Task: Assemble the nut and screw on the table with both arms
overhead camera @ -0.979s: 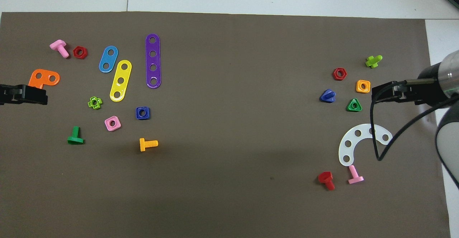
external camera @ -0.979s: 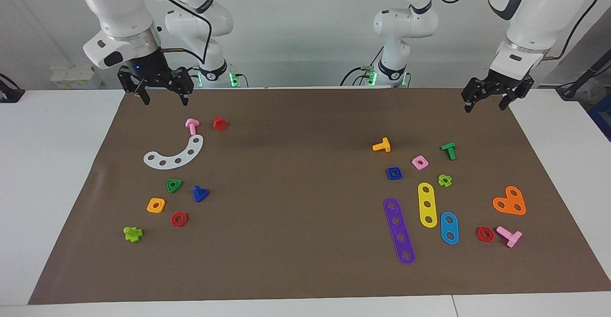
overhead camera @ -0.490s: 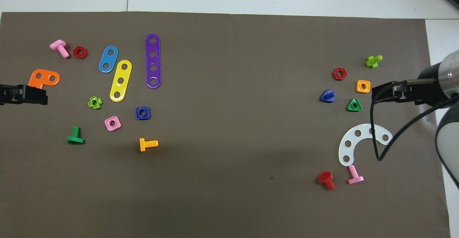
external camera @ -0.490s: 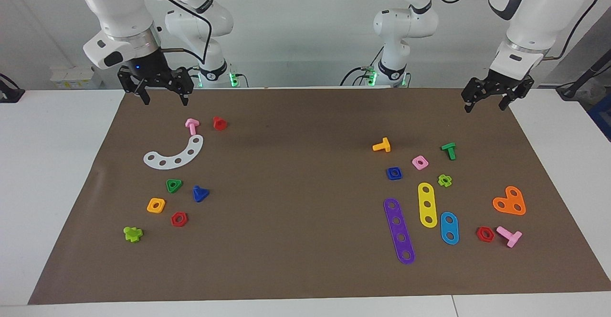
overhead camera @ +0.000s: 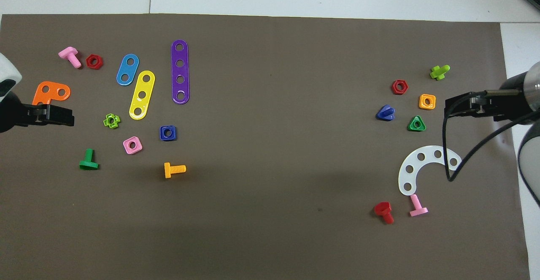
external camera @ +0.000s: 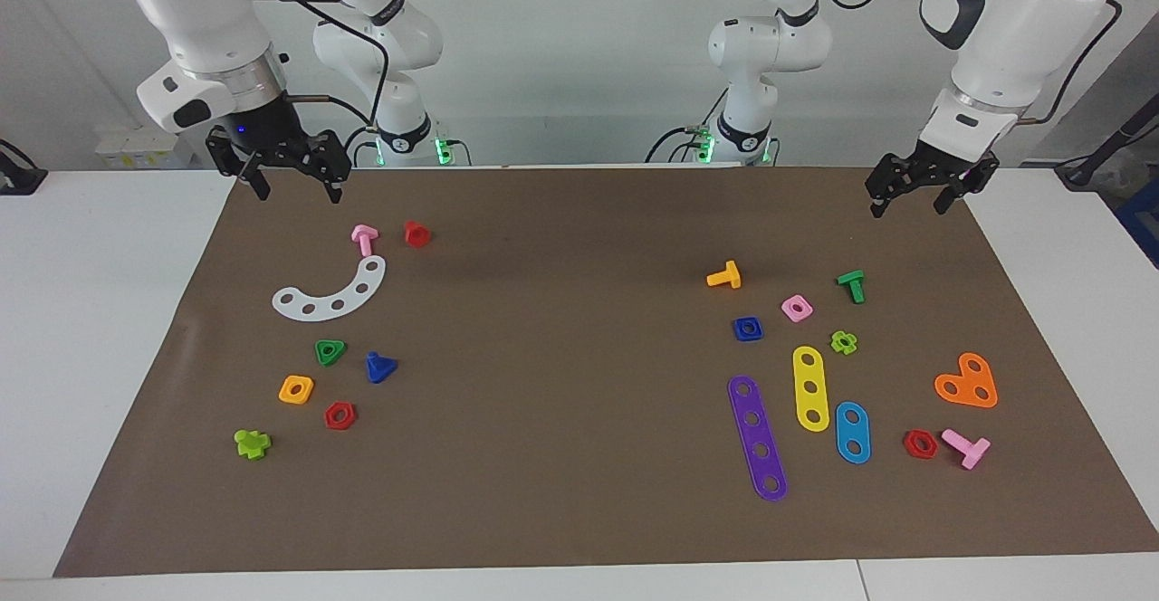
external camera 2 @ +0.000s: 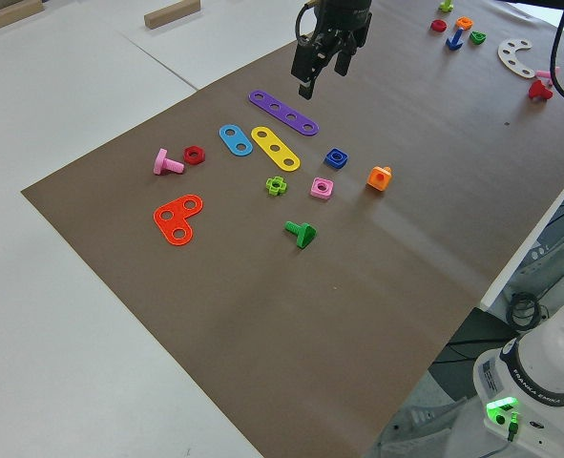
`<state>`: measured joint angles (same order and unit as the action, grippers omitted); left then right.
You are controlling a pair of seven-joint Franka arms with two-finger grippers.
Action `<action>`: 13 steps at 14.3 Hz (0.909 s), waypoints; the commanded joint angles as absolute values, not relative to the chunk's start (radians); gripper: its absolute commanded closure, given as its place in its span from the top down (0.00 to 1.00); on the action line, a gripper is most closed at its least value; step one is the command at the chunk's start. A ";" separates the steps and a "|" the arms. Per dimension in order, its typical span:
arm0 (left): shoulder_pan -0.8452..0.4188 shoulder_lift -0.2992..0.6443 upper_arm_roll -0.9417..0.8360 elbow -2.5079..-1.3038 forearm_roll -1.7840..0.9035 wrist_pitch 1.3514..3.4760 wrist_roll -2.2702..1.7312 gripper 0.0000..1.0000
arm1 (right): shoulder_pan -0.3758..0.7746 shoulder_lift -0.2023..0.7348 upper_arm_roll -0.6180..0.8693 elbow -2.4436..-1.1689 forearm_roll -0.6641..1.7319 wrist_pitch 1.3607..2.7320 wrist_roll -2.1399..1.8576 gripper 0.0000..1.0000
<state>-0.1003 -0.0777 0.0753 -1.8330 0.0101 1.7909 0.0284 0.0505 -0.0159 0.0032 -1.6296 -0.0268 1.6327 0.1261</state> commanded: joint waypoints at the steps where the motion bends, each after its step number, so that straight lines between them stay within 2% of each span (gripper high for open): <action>1: -0.127 -0.100 0.084 -1.873 -0.002 1.822 0.009 1.00 | 0.035 -0.049 0.008 -1.756 -0.006 1.754 0.092 1.00; 4: -0.133 -0.080 0.084 -1.890 -0.003 1.850 -0.011 1.00 | 0.034 -0.006 0.006 -1.830 -0.008 1.900 0.058 1.00; 6: -0.201 -0.026 0.084 -1.922 -0.009 1.940 -0.172 0.96 | 0.032 0.043 0.006 -1.851 -0.009 1.975 0.057 1.00; 9: -0.239 0.038 0.084 -2.003 -0.009 2.100 -0.264 0.94 | 0.029 0.141 0.006 -1.853 -0.011 2.089 0.040 0.99; 11: -0.239 0.040 0.084 -2.095 -0.009 2.219 -0.271 0.93 | 0.029 0.195 0.006 -1.853 -0.011 2.152 0.031 0.97; 13: -0.251 0.090 0.084 -2.124 -0.009 2.293 -0.331 0.92 | 0.031 0.231 0.008 -1.858 -0.011 2.187 0.025 0.97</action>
<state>-0.2347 0.0805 0.0737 -2.0720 0.0014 2.2198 -0.2846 0.0446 0.2075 0.0014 -1.8568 -0.0268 2.1561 0.0704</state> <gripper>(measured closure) 0.070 0.026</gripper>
